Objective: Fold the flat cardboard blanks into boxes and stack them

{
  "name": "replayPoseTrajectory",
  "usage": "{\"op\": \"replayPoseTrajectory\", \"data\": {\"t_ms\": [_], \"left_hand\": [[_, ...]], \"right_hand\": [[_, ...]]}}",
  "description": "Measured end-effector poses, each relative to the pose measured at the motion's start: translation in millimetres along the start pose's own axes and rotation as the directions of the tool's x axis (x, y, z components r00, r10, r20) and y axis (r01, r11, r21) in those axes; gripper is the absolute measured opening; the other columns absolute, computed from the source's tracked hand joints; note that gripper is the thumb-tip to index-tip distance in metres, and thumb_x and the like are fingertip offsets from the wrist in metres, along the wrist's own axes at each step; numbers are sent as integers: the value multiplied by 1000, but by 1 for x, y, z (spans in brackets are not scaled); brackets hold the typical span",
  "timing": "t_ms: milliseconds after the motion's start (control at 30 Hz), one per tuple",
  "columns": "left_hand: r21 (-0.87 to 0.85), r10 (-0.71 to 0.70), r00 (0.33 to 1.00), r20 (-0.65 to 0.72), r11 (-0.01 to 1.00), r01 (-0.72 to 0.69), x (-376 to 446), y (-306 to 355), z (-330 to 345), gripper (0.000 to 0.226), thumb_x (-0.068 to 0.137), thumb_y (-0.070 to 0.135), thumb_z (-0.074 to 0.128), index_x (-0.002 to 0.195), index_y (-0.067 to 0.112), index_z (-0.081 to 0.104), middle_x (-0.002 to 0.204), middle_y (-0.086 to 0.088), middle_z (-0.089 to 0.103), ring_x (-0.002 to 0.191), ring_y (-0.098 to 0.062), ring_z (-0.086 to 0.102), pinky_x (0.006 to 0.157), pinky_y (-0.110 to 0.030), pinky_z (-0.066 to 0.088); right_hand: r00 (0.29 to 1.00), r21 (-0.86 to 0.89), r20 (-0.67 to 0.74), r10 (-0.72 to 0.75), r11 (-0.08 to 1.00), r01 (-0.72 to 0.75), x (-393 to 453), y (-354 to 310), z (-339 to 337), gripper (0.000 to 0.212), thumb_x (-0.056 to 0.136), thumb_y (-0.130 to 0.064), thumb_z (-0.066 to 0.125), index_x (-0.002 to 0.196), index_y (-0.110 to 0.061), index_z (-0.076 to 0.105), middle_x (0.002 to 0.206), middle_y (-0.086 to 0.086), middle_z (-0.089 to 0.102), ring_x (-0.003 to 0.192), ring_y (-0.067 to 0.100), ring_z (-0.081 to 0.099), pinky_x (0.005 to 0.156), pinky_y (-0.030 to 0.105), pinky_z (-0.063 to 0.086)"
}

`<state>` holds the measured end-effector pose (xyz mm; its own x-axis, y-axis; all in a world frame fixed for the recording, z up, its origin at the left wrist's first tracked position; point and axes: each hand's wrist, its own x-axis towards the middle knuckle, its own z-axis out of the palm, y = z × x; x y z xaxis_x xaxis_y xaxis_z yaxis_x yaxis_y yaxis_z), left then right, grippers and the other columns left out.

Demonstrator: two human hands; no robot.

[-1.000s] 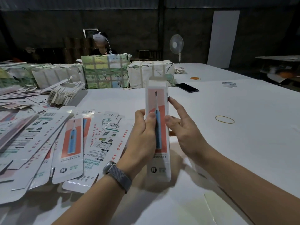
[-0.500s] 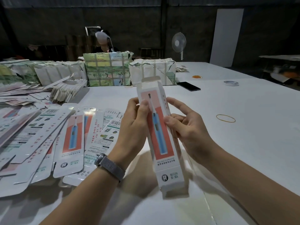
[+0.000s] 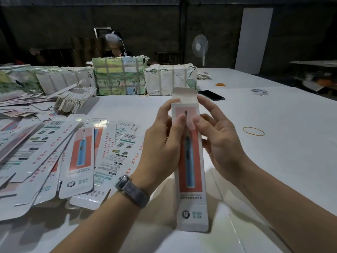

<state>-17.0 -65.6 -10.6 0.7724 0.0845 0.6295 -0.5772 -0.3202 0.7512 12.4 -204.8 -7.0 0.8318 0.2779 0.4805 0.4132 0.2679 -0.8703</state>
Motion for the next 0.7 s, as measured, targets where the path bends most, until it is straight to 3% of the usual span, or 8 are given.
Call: {"op": "replayPoseTrajectory", "data": {"t_ms": [267,467,700], "left_hand": [[22,60,998,24,998,-60,-1,2,0,38,103,37,44,139,27,45,82,-8,68,72,-24,70,64,-50,58],[-80,46,996,74,996,-40,-4,2,5,37,103,38,44,138,27,47,87,2,70,76,-16,71,63,-31,59],[-86,-27,993,112,996,37,-1,6,2,31,99,44,45,129,35,47,92,-7,71,82,-20,73,73,-52,61]], "right_hand": [[999,-20,38,-34,999,35,1,-5,0,27,95,-27,51,120,-30,61,105,12,69,102,27,70,81,33,58],[998,62,-18,-63,996,64,1,-9,-2,18,94,-22,53,110,-19,61,104,2,72,102,26,70,83,33,57],[992,65,-73,-106,992,110,1,-7,-1,32,92,-20,59,120,-32,51,115,9,67,105,27,70,81,33,58]]}}
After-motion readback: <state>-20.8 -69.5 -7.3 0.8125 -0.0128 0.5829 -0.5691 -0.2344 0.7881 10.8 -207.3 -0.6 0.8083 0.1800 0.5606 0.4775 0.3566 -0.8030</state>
